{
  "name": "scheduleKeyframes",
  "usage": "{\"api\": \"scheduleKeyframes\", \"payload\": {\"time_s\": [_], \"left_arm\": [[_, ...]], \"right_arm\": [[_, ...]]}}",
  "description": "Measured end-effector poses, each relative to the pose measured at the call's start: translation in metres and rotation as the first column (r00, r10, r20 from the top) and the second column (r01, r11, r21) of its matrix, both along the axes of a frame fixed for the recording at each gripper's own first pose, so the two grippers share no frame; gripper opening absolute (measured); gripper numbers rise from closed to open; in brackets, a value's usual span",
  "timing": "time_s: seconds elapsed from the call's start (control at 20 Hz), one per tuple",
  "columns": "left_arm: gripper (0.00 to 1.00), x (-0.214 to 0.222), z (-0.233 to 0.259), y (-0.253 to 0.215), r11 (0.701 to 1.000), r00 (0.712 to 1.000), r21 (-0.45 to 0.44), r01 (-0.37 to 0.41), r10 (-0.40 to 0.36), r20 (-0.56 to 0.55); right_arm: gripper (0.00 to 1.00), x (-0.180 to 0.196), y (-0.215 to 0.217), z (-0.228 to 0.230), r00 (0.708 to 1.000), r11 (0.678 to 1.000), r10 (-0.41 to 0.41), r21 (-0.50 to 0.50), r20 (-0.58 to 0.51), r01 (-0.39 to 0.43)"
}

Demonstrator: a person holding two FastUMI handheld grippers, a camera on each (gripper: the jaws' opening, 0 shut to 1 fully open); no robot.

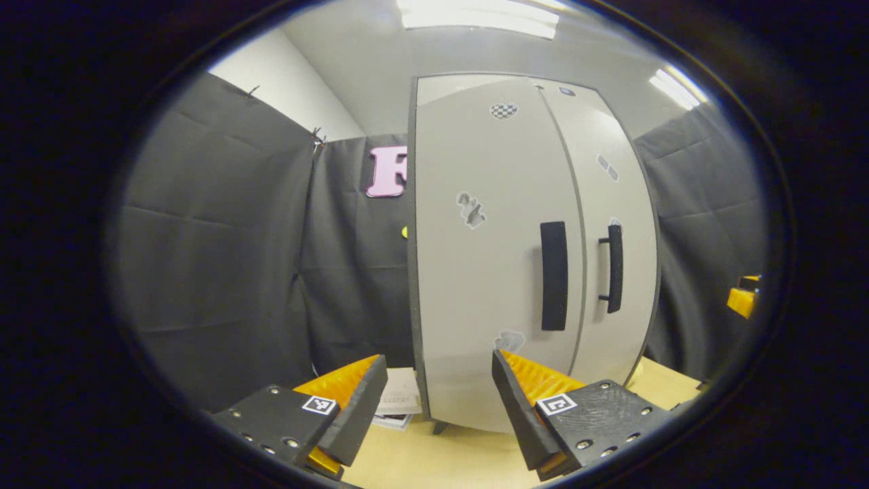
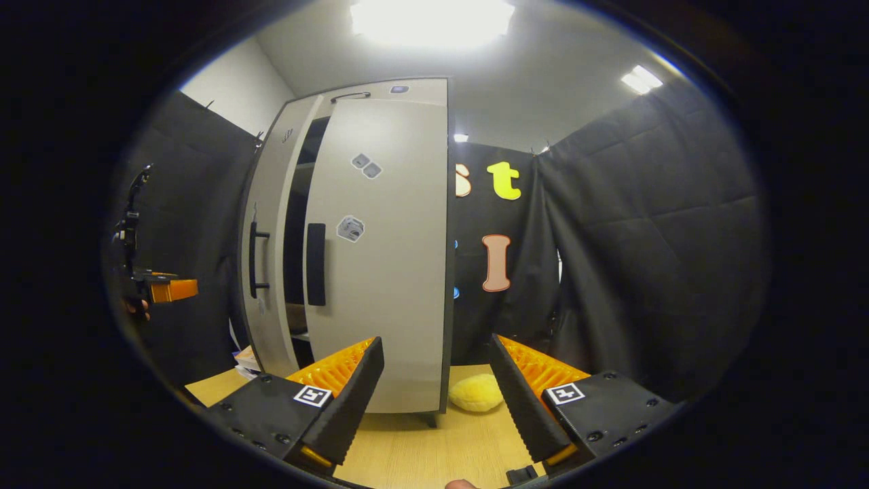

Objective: Grab one shoe with the right hand and put it into the shoe cabinet, grab the other shoe with the left hand and put it into the shoe cabinet; then close the right door with the right hand and the left door with the left hand.

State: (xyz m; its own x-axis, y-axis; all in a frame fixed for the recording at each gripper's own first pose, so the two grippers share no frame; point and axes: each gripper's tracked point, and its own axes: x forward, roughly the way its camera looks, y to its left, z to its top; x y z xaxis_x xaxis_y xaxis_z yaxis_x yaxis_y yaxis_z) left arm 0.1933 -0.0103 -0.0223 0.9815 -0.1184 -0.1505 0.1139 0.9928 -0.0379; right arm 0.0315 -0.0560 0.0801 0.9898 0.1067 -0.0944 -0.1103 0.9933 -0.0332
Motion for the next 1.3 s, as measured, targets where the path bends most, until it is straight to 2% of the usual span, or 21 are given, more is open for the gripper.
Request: {"api": "scheduleKeyframes", "payload": {"time_s": [0.2,0.25,0.3,0.4,0.45,0.5,0.7,0.85,1.0,1.1,1.15,1.25,1.3], "left_arm": [[0.87,-0.05,0.007,0.029,1.0,1.0,0.022,-0.018,0.017,0.016],[0.87,-0.062,0.009,0.037,1.0,1.0,0.022,-0.019,0.018,0.02],[0.87,-0.073,0.01,0.043,1.0,1.0,0.023,-0.019,0.019,0.022],[0.87,-0.09,0.01,0.058,0.999,0.999,0.037,-0.034,0.033,0.024],[0.94,-0.096,0.008,0.063,0.999,0.999,0.037,-0.04,0.039,0.023],[0.92,-0.102,0.006,0.067,0.999,0.999,0.034,-0.041,0.04,0.019],[0.87,-0.108,-0.003,0.078,0.997,0.999,0.065,-0.042,0.042,0.006],[0.94,-0.113,-0.011,0.089,0.996,0.998,0.072,-0.054,0.055,-0.011],[0.94,-0.117,-0.013,0.09,0.997,0.998,0.048,-0.057,0.058,-0.015],[0.9,-0.118,-0.013,0.093,0.997,0.998,0.05,-0.063,0.063,-0.012],[0.91,-0.117,-0.015,0.093,0.996,0.998,0.053,-0.065,0.066,-0.013],[0.9,-0.117,-0.015,0.095,0.996,0.998,0.057,-0.065,0.066,-0.013],[0.9,-0.117,-0.015,0.095,0.996,0.998,0.058,-0.066,0.067,-0.014]], "right_arm": [[0.99,-0.026,-0.005,-0.001,1.0,1.0,-0.011,0.01,-0.003,0.011],[0.94,-0.031,-0.007,0.0,1.0,1.0,-0.021,0.017,-0.004,0.021],[0.99,-0.038,-0.009,0.001,1.0,0.999,-0.029,0.024,-0.004,0.029],[0.99,-0.049,-0.011,0.006,0.999,0.999,-0.037,0.03,0.005,0.037],[0.99,-0.054,-0.013,0.006,0.999,0.999,-0.041,0.028,0.008,0.041],[0.99,-0.058,-0.013,0.005,0.999,0.999,-0.044,0.025,0.007,0.044],[0.99,-0.068,-0.015,0.005,0.999,0.999,-0.042,0.019,0.004,0.041],[0.99,-0.071,-0.016,0.006,0.999,0.998,-0.053,0.027,0.008,0.052],[0.99,-0.071,-0.012,0.007,0.999,0.998,-0.05,0.027,0.011,0.05],[0.99,-0.071,-0.013,0.008,0.998,0.998,-0.054,0.018,0.016,0.054],[0.94,-0.071,-0.013,0.009,0.998,0.999,-0.052,0.015,0.018,0.052],[0.94,-0.07,-0.013,0.011,0.998,0.998,-0.055,0.012,0.024,0.055],[0.99,-0.069,-0.014,0.011,0.998,0.998,-0.058,0.011,0.025,0.057]]}}
